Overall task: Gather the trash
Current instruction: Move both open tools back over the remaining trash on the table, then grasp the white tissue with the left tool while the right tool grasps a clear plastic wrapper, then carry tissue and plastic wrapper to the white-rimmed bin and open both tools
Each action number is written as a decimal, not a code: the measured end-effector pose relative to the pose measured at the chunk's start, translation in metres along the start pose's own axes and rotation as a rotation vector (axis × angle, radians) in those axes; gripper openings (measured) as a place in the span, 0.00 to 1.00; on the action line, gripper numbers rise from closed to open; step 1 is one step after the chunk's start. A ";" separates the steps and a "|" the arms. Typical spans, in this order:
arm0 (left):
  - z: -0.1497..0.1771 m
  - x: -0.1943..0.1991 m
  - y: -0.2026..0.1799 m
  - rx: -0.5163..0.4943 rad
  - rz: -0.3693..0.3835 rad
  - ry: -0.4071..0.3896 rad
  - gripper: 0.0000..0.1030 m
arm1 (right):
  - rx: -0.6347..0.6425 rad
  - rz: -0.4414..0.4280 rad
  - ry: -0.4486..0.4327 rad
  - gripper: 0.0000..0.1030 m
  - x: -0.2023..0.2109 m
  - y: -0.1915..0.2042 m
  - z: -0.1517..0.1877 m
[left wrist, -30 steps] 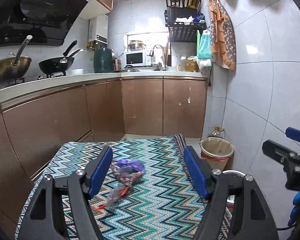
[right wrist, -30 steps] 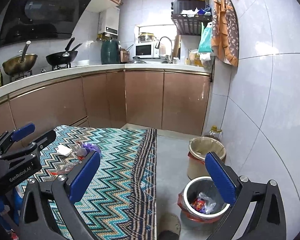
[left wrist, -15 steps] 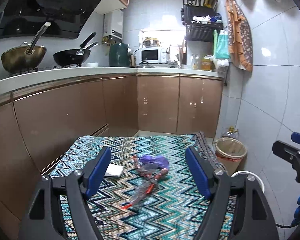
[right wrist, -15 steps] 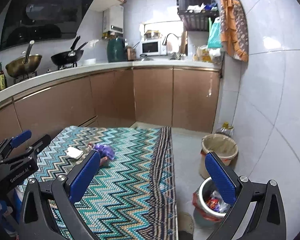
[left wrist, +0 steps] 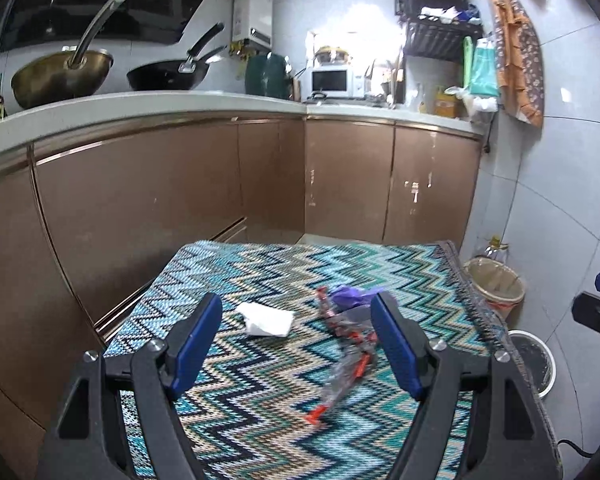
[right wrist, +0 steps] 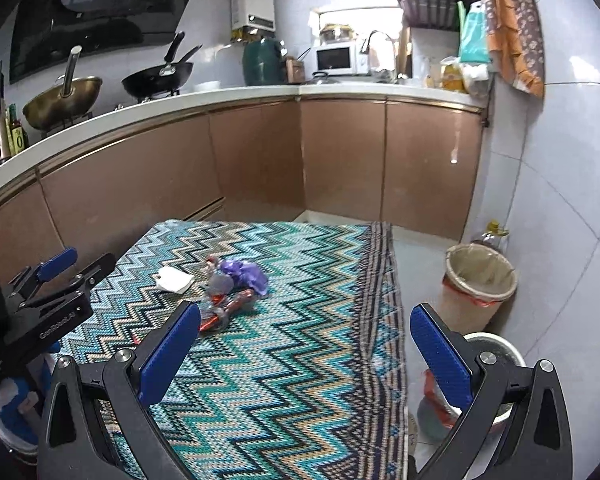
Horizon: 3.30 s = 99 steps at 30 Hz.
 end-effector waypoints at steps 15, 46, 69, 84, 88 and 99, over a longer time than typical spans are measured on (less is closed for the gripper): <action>0.021 -0.105 0.098 0.219 0.064 0.259 0.73 | 0.076 -0.272 0.263 0.61 -0.118 0.060 0.011; 0.043 -0.213 0.074 0.325 0.129 0.469 0.44 | 0.117 -0.493 0.315 0.42 -0.227 0.088 -0.018; 0.017 -0.158 0.089 0.349 0.123 0.332 0.01 | 0.172 -0.574 0.173 0.01 -0.149 0.111 -0.049; 0.039 -0.159 0.084 0.561 0.299 0.435 0.43 | 0.148 -0.528 0.102 0.01 -0.091 0.088 -0.047; 0.045 -0.180 0.079 0.635 0.315 0.483 0.42 | 0.131 -0.522 0.104 0.01 -0.094 0.079 -0.047; 0.058 -0.217 0.070 0.717 0.282 0.562 0.02 | 0.089 -0.496 0.097 0.01 -0.094 0.048 -0.044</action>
Point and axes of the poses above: each gripper's, at about its wrist camera, not at the fingertips, and x roughly against the way its jaws point, y to its left, z to its underside, the point moved 8 cm from there along -x, roughly the way its jaws point, and after that the axes turned 7 degrees about y, right-handed, at the moved point
